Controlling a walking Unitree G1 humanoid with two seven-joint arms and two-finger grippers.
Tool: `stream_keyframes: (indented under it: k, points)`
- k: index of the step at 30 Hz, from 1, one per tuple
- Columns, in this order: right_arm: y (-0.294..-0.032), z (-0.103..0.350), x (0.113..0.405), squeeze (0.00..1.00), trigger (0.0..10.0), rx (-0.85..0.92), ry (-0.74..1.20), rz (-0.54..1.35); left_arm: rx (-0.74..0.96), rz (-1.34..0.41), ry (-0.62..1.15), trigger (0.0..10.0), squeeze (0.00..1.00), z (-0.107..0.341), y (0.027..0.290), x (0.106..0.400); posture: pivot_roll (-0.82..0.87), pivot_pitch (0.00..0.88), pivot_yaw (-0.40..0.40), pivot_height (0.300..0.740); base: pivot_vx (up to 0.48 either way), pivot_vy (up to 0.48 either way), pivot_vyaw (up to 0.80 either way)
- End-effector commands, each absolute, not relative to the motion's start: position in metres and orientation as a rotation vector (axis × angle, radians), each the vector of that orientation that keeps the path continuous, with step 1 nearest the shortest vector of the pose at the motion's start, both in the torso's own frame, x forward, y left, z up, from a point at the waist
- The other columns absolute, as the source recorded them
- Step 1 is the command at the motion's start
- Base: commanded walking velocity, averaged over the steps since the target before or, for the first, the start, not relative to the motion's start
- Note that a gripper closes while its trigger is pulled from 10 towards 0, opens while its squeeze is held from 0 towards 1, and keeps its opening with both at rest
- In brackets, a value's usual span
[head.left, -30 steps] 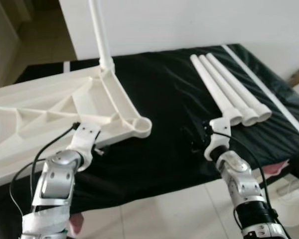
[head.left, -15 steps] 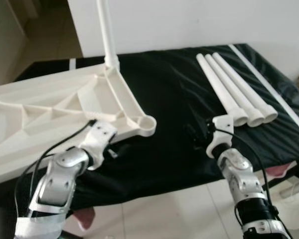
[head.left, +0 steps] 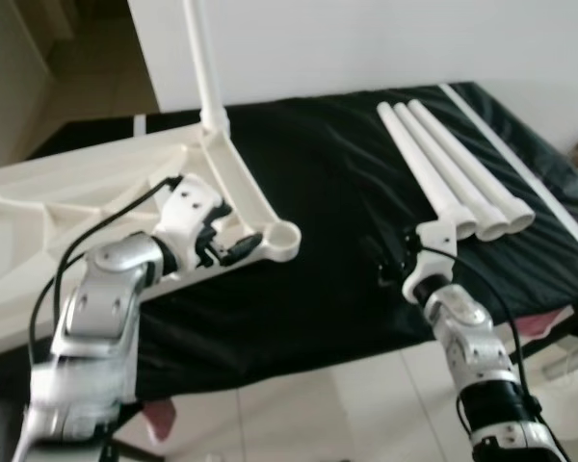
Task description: Building children table
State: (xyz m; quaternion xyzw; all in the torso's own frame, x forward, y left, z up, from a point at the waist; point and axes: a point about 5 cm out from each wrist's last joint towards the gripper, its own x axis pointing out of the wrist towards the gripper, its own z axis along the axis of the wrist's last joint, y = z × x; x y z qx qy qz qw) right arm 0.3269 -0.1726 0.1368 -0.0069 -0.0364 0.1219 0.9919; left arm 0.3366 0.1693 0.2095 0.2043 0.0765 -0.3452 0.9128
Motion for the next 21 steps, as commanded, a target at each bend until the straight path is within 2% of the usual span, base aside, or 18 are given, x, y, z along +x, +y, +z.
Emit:
stream_keyframes:
  k: [1, 4, 6, 11, 15, 21]
  points:
    - [-0.176, 0.136, 0.328, 0.00, 10.0, 0.010, -0.075, 0.216, 0.493, -0.389, 0.144, 10.0, 0.00, 0.206, 0.189, 0.351, 0.06, 0.071, -0.014, 0.740, 0.000, 0.000, 0.00]
    - [-0.175, 0.137, 0.329, 0.00, 10.0, 0.014, -0.078, 0.213, 0.570, -0.335, 0.157, 10.0, 0.00, 0.203, 0.194, 0.356, 0.05, 0.069, -0.014, 0.740, 0.000, 0.000, 0.00]
    - [-0.173, 0.138, 0.330, 0.00, 10.0, 0.016, -0.081, 0.215, 0.720, -0.279, 0.165, 10.0, 0.00, 0.197, 0.194, 0.362, 0.05, 0.063, -0.017, 0.740, 0.000, 0.000, 0.00]
    - [-0.173, 0.139, 0.331, 0.00, 10.0, 0.011, -0.086, 0.218, 0.836, -0.298, 0.157, 10.0, 0.00, 0.191, 0.183, 0.366, 0.05, 0.054, -0.016, 0.740, 0.000, 0.000, 0.00]
    - [-0.175, 0.140, 0.332, 0.00, 10.0, 0.007, -0.091, 0.214, 0.875, -0.363, 0.144, 10.0, 0.00, 0.187, 0.173, 0.371, 0.04, 0.049, -0.011, 0.740, 0.000, 0.000, 0.00]
    - [-0.176, 0.140, 0.332, 0.00, 10.0, 0.006, -0.096, 0.206, 0.911, -0.571, 0.135, 10.0, 0.00, 0.175, 0.154, 0.366, 0.04, 0.041, 0.000, 0.740, 0.000, 0.000, 0.00]
